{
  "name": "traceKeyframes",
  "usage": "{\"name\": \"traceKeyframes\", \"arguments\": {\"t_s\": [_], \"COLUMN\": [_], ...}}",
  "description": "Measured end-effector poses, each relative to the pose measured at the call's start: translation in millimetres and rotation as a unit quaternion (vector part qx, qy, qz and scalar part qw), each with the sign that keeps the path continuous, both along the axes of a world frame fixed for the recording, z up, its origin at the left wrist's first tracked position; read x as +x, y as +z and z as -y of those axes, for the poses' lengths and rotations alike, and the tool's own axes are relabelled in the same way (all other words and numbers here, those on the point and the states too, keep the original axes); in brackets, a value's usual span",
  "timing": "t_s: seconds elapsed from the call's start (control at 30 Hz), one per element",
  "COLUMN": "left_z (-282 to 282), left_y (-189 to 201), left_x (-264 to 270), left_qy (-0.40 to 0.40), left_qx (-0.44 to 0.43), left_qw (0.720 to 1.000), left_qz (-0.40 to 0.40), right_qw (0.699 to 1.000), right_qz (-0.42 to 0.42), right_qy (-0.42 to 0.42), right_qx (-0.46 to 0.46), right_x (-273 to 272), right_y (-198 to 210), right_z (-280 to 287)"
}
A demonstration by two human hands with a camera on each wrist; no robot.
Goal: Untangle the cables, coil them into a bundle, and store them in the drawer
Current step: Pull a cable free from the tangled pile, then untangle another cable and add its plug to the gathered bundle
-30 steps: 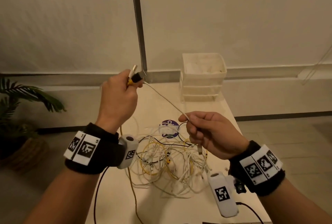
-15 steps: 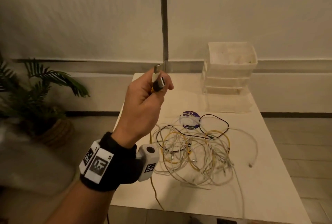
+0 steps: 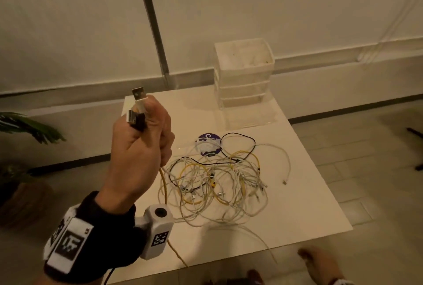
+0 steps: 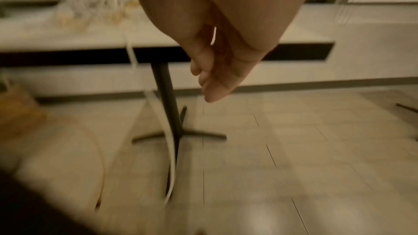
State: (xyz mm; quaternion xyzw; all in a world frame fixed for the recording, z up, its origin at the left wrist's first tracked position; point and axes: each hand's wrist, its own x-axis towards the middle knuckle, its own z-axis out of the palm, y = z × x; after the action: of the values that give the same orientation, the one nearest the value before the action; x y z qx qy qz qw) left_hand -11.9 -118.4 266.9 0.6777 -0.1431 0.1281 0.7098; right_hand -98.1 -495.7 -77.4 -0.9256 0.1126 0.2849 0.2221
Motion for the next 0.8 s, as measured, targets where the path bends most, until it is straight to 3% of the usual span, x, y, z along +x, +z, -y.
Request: {"name": "traceKeyframes", "arguments": {"t_s": [0.07,0.13,0.23,0.37,0.5,0.63,0.73,0.8], "left_z": [7,18,36,50,59,64,67,69], "left_y": [-4,-8,-15,-26,-30,-29,-27,-25], "left_x": [1,1,2,3,7,15,21,26], "left_qy": [-0.028,-0.042,-0.048,-0.027,0.002,0.026,0.029,0.036], "left_qx": [-0.019,-0.028,-0.027,0.015,0.019,0.039,-0.001,-0.033], "left_qw": [0.999,0.998,0.996,0.995,0.992,0.988,0.986,0.986], "left_qz": [-0.019,-0.034,-0.067,-0.091,-0.122,-0.147,-0.163,-0.162], "right_qw": [0.994,0.986,0.988,0.980,0.963,0.946,0.950,0.961], "right_qz": [0.109,0.166,0.150,0.091,0.076,0.114,0.123,0.158], "right_qy": [-0.026,-0.005,0.034,0.145,0.207,0.239,0.227,0.176], "right_qx": [0.010,0.000,-0.020,-0.101,-0.154,-0.188,-0.174,-0.143], "right_x": [34,77,138,186,201,200,198,199], "right_y": [16,42,63,55,29,15,17,25], "right_z": [-1,-9,-14,-9,-6,-6,-3,-4]}}
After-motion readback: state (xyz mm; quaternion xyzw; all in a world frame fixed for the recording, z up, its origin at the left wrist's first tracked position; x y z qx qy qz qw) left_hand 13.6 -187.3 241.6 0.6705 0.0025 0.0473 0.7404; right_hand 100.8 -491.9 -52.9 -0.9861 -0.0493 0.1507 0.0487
